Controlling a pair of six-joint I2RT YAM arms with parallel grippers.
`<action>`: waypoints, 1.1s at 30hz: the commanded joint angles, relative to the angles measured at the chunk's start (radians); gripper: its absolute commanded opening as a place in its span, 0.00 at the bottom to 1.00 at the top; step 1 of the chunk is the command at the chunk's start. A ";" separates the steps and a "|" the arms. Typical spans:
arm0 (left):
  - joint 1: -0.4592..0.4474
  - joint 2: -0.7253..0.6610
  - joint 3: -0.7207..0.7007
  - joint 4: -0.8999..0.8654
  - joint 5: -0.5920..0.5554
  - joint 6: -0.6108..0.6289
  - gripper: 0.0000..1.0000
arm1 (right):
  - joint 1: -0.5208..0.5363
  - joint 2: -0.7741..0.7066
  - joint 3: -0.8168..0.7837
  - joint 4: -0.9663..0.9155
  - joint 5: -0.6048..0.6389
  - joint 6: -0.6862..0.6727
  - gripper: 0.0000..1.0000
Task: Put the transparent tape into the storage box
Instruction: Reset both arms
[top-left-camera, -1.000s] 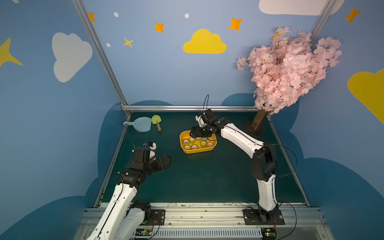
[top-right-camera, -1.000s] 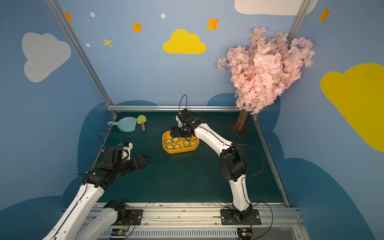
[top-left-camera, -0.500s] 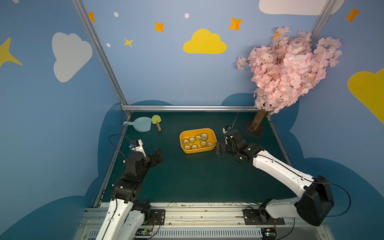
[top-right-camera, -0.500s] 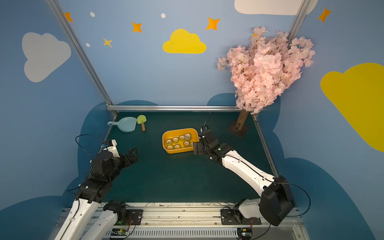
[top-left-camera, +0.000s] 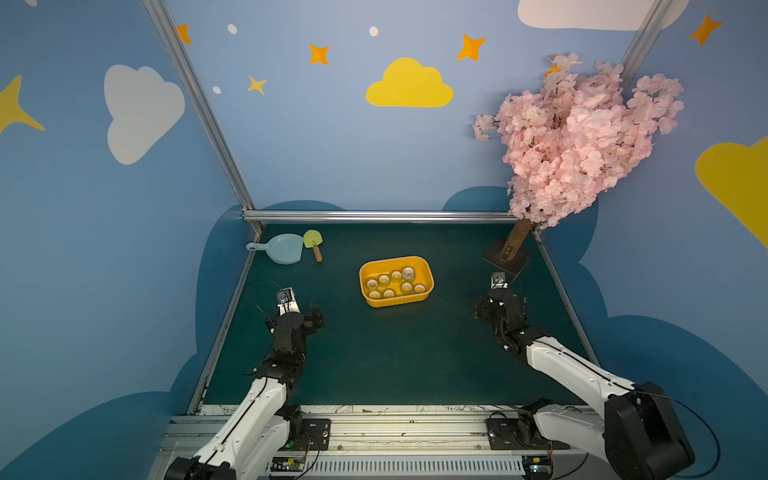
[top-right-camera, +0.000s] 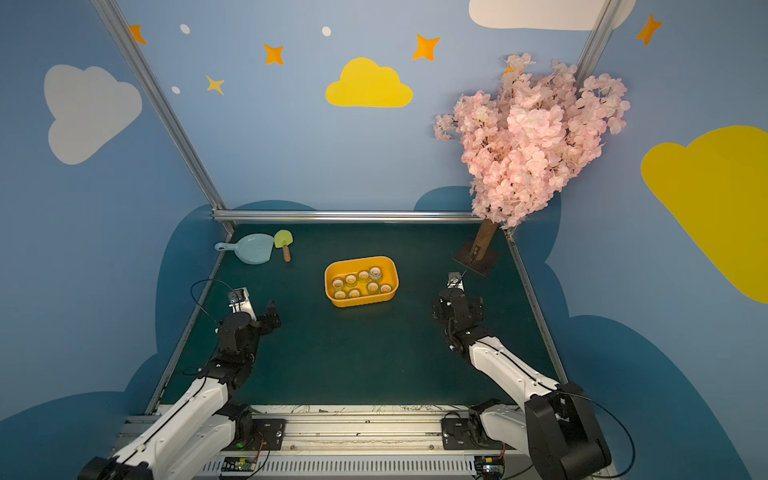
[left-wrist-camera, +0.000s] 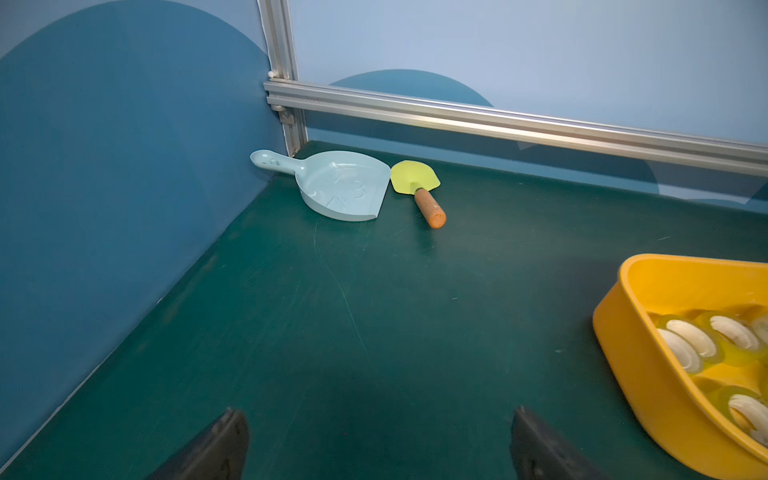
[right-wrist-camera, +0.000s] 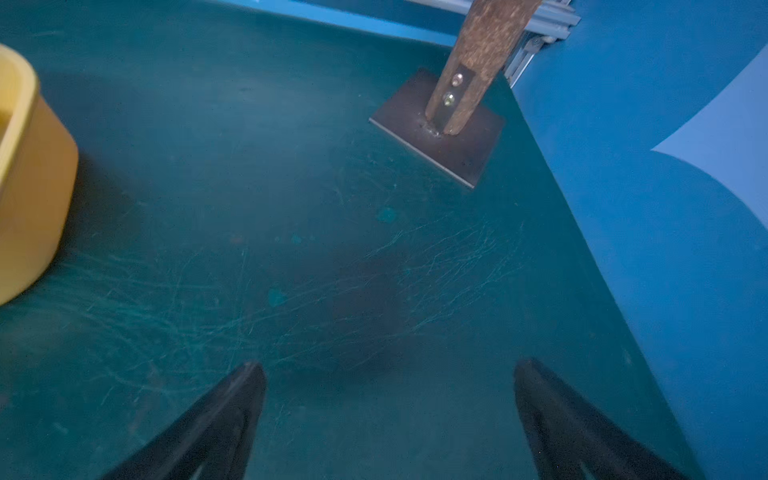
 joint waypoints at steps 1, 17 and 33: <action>0.008 0.120 -0.006 0.284 -0.001 0.085 1.00 | -0.032 0.054 -0.001 0.201 -0.007 -0.082 0.99; 0.116 0.590 0.053 0.614 0.201 0.159 1.00 | -0.174 0.236 -0.117 0.540 -0.050 -0.097 0.99; 0.172 0.659 0.158 0.480 0.373 0.150 1.00 | -0.299 0.359 -0.159 0.756 -0.300 -0.052 0.99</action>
